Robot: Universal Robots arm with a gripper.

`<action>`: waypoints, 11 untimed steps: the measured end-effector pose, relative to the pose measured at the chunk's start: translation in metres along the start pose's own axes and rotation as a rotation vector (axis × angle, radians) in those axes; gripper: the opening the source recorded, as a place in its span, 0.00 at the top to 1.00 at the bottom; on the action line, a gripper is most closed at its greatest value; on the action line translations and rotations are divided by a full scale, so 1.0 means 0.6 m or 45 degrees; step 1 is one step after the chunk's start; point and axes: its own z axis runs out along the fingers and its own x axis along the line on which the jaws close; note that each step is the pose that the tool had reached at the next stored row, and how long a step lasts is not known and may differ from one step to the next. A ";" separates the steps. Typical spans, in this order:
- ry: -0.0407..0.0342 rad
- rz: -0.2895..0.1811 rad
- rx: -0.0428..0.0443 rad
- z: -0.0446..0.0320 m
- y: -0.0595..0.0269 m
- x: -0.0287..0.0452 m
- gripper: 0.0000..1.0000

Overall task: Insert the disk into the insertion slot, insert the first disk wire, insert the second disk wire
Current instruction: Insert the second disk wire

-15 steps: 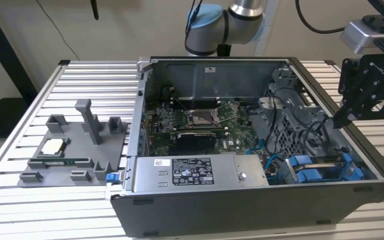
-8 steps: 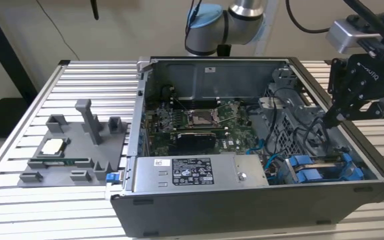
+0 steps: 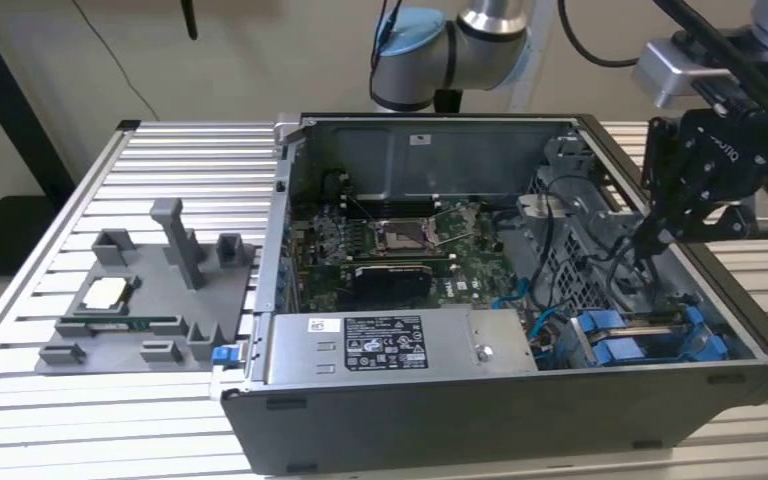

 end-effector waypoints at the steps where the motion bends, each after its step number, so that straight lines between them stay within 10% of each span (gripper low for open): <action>1: -0.0002 0.000 0.000 0.000 0.001 0.002 0.84; 11: 0.0009 -0.001 0.000 0.011 0.004 0.021 0.84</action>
